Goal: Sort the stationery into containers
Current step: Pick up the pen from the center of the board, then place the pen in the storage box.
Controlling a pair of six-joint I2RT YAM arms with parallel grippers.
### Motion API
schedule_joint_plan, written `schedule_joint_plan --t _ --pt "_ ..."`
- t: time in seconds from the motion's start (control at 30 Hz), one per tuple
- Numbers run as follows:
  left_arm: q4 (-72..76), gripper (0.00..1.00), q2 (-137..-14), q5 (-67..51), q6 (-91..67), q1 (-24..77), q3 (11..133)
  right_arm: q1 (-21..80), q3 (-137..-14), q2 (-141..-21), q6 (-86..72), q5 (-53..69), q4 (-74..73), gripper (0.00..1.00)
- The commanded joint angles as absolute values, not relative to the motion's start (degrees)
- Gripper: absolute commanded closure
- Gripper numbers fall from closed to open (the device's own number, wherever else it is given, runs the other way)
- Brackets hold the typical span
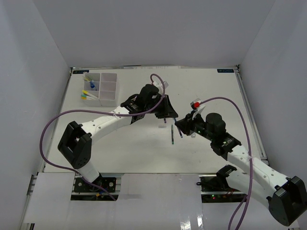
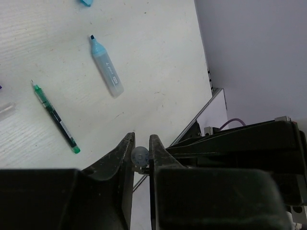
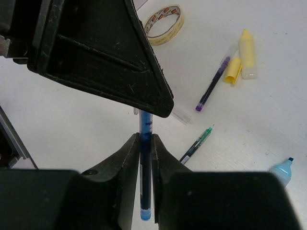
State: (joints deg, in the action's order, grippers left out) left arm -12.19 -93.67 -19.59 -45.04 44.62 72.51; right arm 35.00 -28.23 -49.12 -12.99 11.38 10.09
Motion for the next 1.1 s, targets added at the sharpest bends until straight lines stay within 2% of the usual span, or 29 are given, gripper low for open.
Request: schedule_joint_plan --t 0.0,0.03,0.07,0.13,0.2,0.23,0.27,0.3,0.37,0.53,0.67,0.9,1.07 --pt "-12.8 0.88 -91.9 -17.3 -43.6 44.8 74.4 35.4 -28.0 -49.0 -12.9 11.7 13.7 0.75" --pt "-13.0 0.90 -91.6 -16.5 -43.2 44.9 74.4 35.3 -27.9 -49.1 -12.8 11.4 13.8 0.71" --pt "-13.3 0.91 -91.4 -15.3 -42.6 44.9 73.9 35.4 -27.5 -49.0 -12.7 11.1 13.8 0.59" --pt "-14.7 0.93 -90.4 -9.3 -40.5 44.6 73.5 35.4 -27.1 -49.1 -12.2 9.9 14.1 0.48" --pt "-16.4 0.95 -89.7 -5.6 -38.1 43.0 73.0 35.3 -26.5 -49.0 -12.0 9.1 14.1 0.27" --pt "-17.0 0.97 -88.9 -3.6 -37.5 40.2 72.7 35.4 -26.4 -49.0 -11.6 8.8 14.0 0.13" --pt "-17.6 0.97 -88.3 -3.3 -37.2 40.2 72.7 35.3 -26.3 -49.0 -11.5 8.8 13.9 0.07" --pt "-18.4 0.98 -87.8 -3.4 -36.7 36.0 72.3 35.3 -26.0 -48.9 -11.3 8.4 13.9 0.02" --pt "-19.0 0.98 -85.7 -2.7 -35.3 31.2 71.8 35.3 -25.7 -48.9 -10.4 8.0 13.6 0.10" --pt "-19.0 0.98 -82.2 5.1 -30.5 13.8 74.2 35.3 -22.5 -49.6 -8.2 8.9 17.5 0.10" --pt "-16.7 0.97 -85.1 6.1 -30.0 5.5 77.2 35.3 -20.1 -51.6 -7.6 11.9 22.5 0.10" --pt "-11.1 0.96 -95.8 6.2 -31.4 -1.9 86.0 35.3 -20.0 -54.1 -5.8 16.3 23.1 0.10" --pt "-10.4 0.95 -102.4 6.5 -31.1 -3.0 92.3 35.3 -19.0 -53.8 -5.3 16.3 23.6 0.10"
